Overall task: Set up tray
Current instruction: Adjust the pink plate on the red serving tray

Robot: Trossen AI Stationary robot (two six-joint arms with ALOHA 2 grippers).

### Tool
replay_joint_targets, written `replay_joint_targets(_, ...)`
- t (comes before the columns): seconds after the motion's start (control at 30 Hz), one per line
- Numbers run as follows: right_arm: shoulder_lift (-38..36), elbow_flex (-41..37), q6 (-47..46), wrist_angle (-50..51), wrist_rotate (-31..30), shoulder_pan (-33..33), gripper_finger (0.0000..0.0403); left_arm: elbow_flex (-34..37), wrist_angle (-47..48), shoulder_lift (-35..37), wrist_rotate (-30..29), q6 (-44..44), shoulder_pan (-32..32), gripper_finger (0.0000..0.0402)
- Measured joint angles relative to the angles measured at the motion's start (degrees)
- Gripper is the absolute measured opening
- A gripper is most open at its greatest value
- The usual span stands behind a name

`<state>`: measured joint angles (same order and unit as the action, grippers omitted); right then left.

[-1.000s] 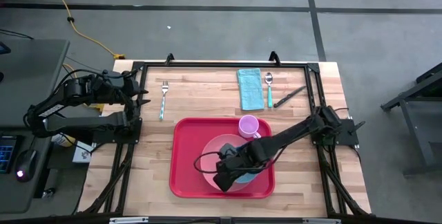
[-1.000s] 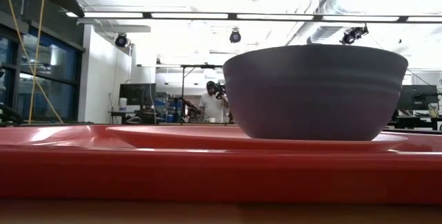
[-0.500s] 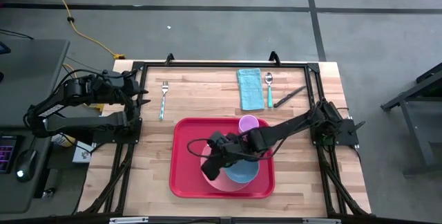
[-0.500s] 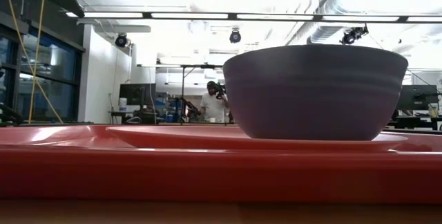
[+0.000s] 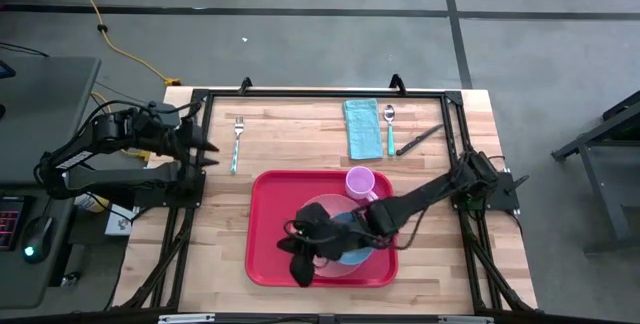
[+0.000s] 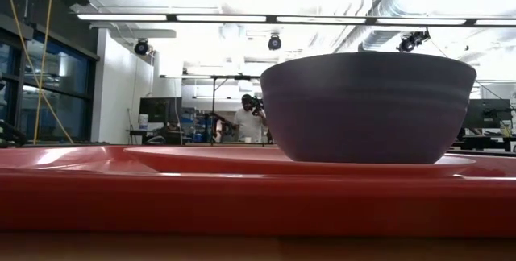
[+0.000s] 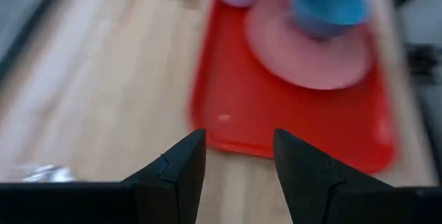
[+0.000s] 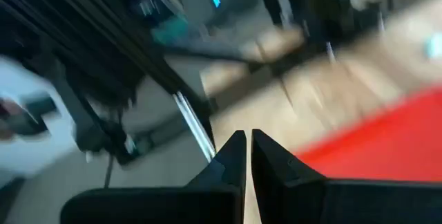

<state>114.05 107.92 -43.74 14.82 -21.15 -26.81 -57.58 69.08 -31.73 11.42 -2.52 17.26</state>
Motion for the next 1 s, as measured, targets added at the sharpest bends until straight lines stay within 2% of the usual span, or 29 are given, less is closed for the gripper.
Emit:
replay_joint_targets(0.1, -1.6, 0.0, 6.0, -5.5, -5.9, -1.9, 0.0, 0.0, 0.1, 0.0, 4.0, 1.8, 0.0, 0.02)
replay_joint_targets(0.27, -6.0, 0.0, 13.6, -6.5, -15.4, -4.1, 0.0, 1.0, -0.6, 0.0, 5.0, 4.9, 0.0, 0.02)
replay_joint_targets(0.5, -15.3, 0.0, 26.5, -4.2, -27.6, -5.7, 0.0, 11.4, -3.7, 0.0, 10.0, 5.0, 0.0, 0.02)
replay_joint_targets(0.67, -23.6, 0.0, 28.4, 6.8, -32.4, -4.6, 0.0, 18.4, -12.0, 0.0, 10.5, 5.4, 0.0, 0.02)
replay_joint_targets(0.83, -31.7, 0.0, 23.2, 22.9, -37.0, -1.7, 0.0, 25.1, -23.4, -0.7, 12.6, 7.6, 0.0, 0.02)
replay_joint_targets(1.0, -37.7, 0.0, 16.8, 36.1, -37.5, 2.6, 0.0, 31.4, -29.4, -4.2, 13.1, 9.7, 0.0, 0.02)
